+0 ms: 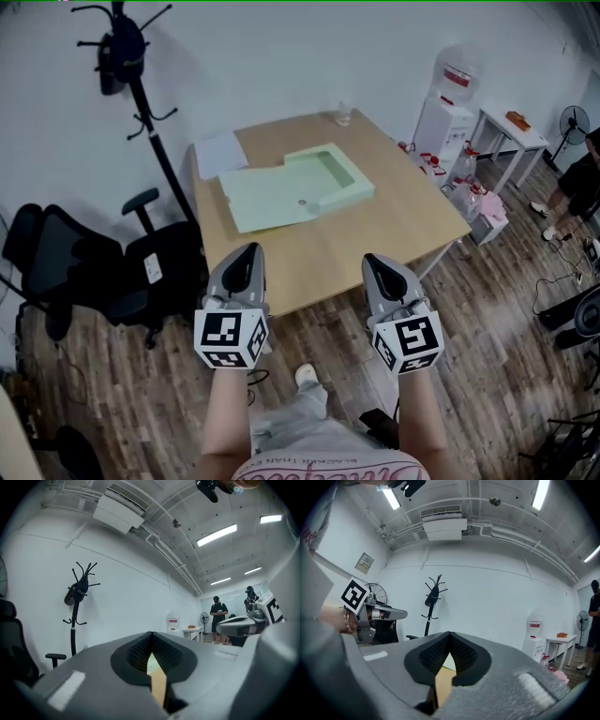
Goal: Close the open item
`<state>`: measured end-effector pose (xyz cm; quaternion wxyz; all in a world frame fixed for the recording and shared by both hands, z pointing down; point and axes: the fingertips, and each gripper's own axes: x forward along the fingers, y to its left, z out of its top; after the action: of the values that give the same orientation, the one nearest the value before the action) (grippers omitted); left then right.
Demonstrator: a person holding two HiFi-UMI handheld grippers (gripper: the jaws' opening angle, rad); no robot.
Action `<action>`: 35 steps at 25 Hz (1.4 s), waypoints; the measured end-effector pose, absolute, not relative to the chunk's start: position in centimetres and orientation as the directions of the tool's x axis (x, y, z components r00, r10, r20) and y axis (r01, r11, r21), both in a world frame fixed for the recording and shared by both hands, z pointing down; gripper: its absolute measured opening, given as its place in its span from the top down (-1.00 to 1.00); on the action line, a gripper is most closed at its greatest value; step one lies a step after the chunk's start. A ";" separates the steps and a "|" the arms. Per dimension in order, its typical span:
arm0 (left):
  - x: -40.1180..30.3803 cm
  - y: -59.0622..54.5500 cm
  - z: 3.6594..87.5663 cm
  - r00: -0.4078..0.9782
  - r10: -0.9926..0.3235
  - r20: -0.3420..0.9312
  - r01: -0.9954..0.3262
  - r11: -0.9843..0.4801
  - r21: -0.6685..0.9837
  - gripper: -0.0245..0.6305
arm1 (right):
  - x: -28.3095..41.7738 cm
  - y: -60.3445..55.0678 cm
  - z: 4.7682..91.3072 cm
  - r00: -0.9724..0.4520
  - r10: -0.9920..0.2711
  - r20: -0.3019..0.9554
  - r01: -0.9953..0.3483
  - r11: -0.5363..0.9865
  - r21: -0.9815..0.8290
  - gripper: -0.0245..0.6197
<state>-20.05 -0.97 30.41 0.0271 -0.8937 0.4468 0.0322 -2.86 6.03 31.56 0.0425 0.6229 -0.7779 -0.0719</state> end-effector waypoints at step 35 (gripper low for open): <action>-25.1 -22.5 43.0 0.371 -0.915 0.158 -0.907 -0.321 0.272 0.41 | -1.6 -19.7 38.1 -0.418 -0.886 0.203 -0.878 0.451 0.161 0.92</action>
<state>-25.07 -22.47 42.97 -0.1587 -0.8126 0.5606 0.0121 -1.63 -19.69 38.10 0.1299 0.5236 -0.8418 -0.0151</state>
